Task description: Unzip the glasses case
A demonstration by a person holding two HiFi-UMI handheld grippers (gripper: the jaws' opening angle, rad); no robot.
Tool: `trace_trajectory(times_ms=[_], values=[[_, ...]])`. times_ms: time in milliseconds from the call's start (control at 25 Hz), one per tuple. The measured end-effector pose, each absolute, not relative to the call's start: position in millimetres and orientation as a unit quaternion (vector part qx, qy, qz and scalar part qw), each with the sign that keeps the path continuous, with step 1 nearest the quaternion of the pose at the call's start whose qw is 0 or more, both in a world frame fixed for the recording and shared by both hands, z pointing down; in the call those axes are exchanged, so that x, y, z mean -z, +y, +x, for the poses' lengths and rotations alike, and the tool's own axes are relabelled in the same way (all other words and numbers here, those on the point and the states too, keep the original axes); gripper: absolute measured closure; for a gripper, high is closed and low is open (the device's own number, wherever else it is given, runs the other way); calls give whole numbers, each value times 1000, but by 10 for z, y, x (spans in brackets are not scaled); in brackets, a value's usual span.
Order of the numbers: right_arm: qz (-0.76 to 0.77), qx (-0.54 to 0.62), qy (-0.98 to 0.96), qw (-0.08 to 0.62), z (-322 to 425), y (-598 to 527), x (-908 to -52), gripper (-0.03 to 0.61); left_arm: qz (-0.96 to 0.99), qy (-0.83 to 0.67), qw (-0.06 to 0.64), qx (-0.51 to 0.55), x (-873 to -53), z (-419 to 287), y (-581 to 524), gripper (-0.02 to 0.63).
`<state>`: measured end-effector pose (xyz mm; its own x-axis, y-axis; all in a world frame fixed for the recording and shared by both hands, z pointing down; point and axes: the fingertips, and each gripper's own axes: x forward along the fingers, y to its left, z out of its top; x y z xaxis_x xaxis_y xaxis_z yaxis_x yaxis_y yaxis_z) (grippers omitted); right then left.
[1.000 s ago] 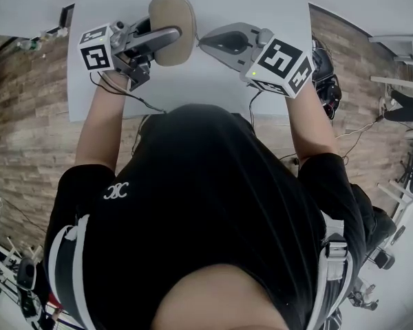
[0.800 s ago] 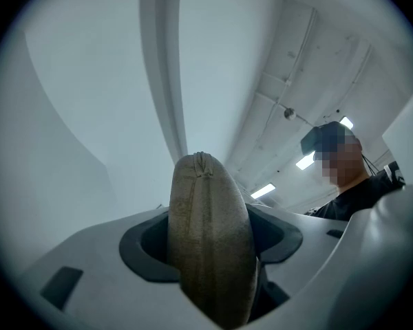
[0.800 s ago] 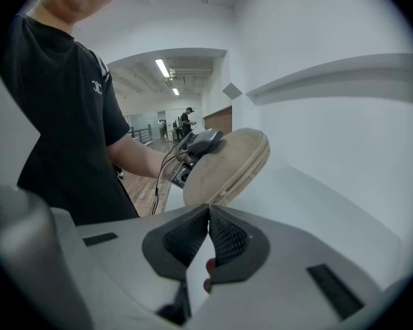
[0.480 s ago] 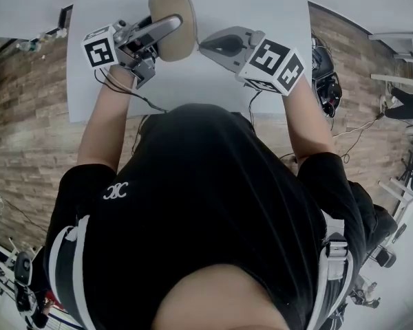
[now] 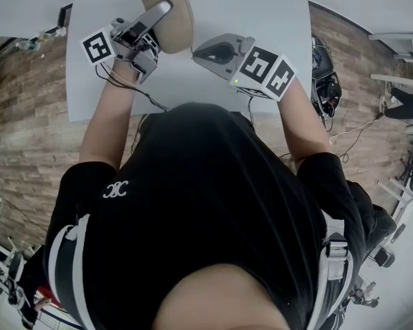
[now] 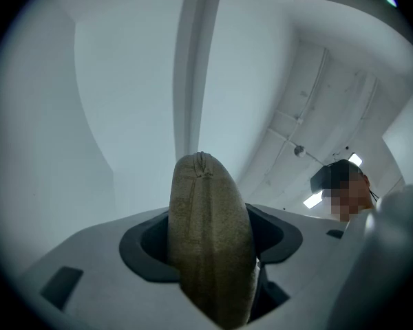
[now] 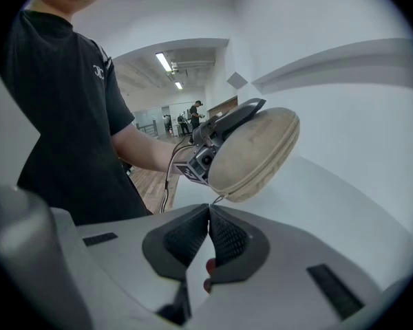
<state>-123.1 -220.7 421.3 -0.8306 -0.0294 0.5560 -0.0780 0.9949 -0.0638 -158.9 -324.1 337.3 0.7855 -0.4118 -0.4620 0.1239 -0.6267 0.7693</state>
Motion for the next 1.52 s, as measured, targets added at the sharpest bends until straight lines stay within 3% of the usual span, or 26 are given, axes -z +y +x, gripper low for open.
trace_trajectory(times_ms=[800,1040,1160,1200,1240,1280,1520], values=[[130,28,-960,246,-1720,-2131,-4243,558,792,-108,460,387,-3404,-1640,-3400,331],[169,-12,-964,204,-1761,-2182,-4282,558,787,-116,458,396,-3431,-1684,-3439,331],[139,-101,-969,177,-1688,-2141,-4242,554,792,-116,449,398,-3383,-1711,-3407,331],[128,-138,-968,167,-1648,-2138,-4232,517,794,-117,445,396,-3379,-1720,-3404,331],[122,-171,-965,156,-1599,-2151,-4224,398,798,-119,443,392,-3384,-1728,-3402,331],[125,-198,-961,146,-1538,-2190,-4218,343,801,-119,441,387,-3394,-1731,-3398,331],[206,-302,-929,57,-1202,-2618,-4080,308,830,-97,435,335,-3479,-1531,-3250,331]])
